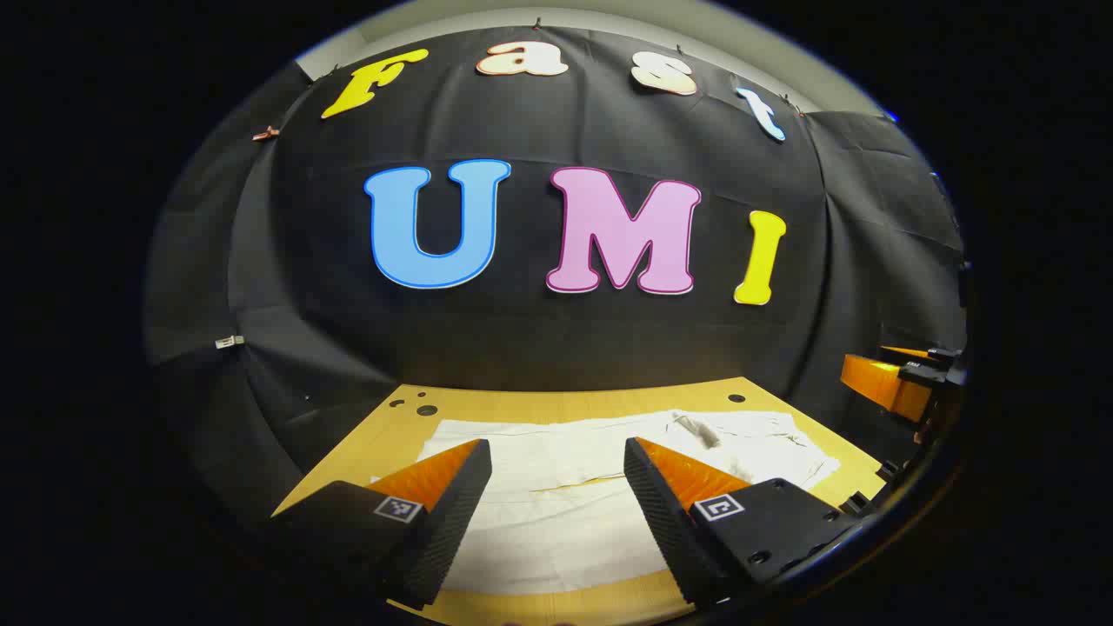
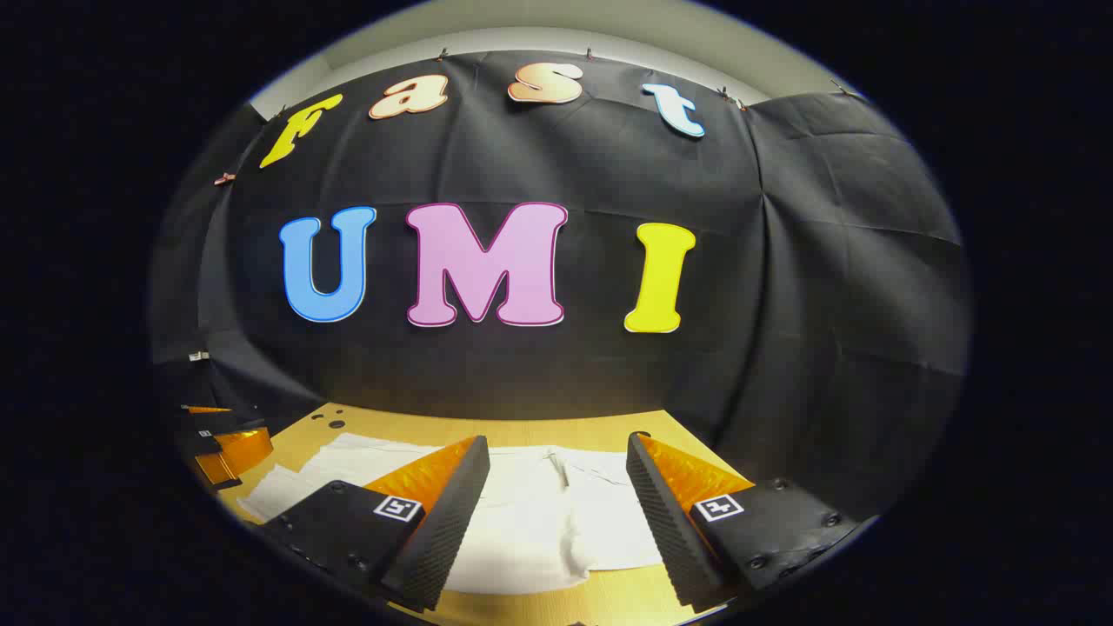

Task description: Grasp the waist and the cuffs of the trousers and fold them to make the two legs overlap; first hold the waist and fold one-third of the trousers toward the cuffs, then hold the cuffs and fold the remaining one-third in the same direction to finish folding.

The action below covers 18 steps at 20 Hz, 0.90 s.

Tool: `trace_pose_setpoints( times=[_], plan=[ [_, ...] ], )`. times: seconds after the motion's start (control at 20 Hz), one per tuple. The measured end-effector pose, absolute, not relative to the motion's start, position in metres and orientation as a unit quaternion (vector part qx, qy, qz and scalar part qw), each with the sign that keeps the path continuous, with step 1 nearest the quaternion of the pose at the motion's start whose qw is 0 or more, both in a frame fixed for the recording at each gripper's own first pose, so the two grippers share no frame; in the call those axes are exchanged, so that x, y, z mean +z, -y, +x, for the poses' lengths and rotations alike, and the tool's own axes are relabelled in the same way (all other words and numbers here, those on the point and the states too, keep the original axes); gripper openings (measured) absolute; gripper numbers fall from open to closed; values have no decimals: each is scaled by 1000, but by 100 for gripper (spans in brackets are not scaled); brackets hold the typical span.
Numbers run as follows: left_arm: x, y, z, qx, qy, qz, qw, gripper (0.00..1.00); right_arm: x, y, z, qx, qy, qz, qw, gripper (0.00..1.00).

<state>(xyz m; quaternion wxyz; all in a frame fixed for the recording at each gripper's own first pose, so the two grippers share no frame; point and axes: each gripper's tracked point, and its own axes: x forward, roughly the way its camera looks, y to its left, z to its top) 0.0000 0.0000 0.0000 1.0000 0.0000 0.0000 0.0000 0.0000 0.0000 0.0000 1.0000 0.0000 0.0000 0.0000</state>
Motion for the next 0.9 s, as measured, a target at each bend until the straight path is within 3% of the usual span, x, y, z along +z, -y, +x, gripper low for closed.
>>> trace_pose_setpoints(
  times=[0.9],
  plan=[
    [-5,16,27,39,-2,20,999,98,-23,20,43,71,-6,-53,996,97]
  ],
)
